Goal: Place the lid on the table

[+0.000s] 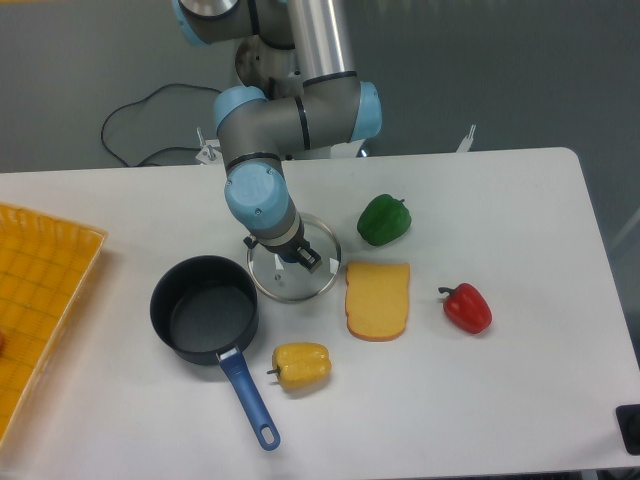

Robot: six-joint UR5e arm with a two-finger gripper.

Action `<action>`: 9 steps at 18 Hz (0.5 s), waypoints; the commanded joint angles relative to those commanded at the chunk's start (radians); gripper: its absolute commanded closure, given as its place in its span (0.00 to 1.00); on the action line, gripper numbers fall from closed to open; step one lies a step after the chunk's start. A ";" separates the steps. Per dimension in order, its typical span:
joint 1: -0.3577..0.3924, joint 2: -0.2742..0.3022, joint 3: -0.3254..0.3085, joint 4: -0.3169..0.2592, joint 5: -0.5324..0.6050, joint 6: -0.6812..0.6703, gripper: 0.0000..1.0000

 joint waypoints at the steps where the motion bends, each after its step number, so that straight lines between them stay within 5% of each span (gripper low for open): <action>1: 0.000 -0.003 0.002 0.000 0.000 -0.002 0.16; 5: 0.000 -0.005 0.014 -0.002 0.002 -0.002 0.16; 7: 0.000 -0.003 0.049 -0.003 -0.003 -0.002 0.00; 9: 0.002 0.003 0.080 -0.008 -0.002 -0.002 0.00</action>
